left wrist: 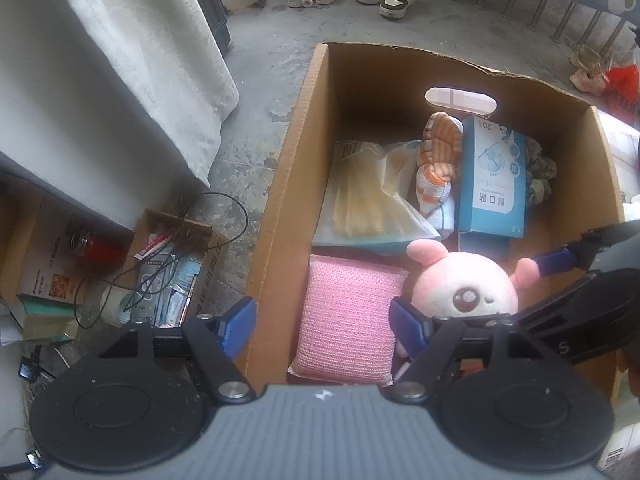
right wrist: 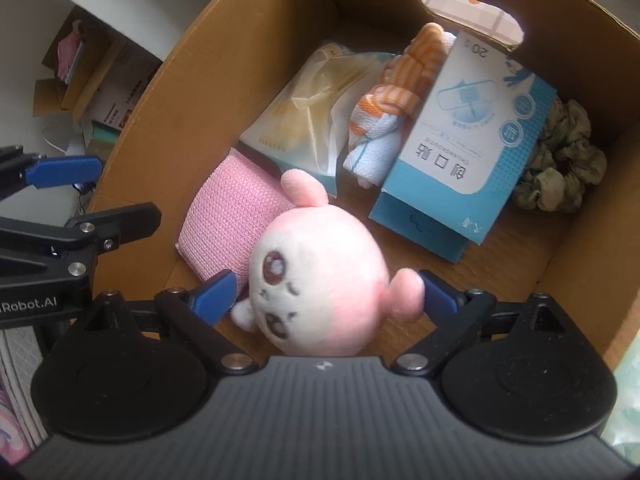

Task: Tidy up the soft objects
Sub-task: 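Lower the sponge and bunny into the box and open both tools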

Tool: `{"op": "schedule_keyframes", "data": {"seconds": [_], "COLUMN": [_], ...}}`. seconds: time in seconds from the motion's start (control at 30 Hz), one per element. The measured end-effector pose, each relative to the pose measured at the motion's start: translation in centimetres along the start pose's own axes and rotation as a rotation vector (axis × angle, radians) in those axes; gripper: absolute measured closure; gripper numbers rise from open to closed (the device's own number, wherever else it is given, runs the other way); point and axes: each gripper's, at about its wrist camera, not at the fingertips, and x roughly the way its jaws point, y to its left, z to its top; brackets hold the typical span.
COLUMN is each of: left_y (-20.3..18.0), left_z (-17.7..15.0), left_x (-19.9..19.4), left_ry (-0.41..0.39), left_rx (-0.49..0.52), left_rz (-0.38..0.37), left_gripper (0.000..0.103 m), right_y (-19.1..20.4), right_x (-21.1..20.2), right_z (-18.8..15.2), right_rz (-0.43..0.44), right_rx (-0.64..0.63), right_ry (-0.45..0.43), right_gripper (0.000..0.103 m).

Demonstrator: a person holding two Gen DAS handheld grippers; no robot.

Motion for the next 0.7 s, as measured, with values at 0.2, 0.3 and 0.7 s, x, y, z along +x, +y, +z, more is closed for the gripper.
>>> {"op": "schedule_keyframes", "data": {"seconds": [0.2, 0.3, 0.7], "left_y": [0.8, 0.8, -0.6], "left_z": [-0.3, -0.4, 0.4], "left_x": [-0.4, -0.4, -2.1], "left_ry": [-0.011, -0.015, -0.041], "left_rx": [-0.047, -0.057, -0.094], "left_rz": [-0.013, -0.016, 0.010], "left_gripper": [0.026, 0.024, 0.022], "right_y": [-1.2, -0.6, -1.4], "right_x": [0.4, 0.9, -4.9], "right_z": [-0.4, 0.0, -1.2], "right_rz": [0.044, 0.049, 0.083], "right_rx": [0.036, 0.014, -0.031], "right_ry": [-0.013, -0.025, -0.144], "right_gripper": [0.032, 0.032, 0.023]}}
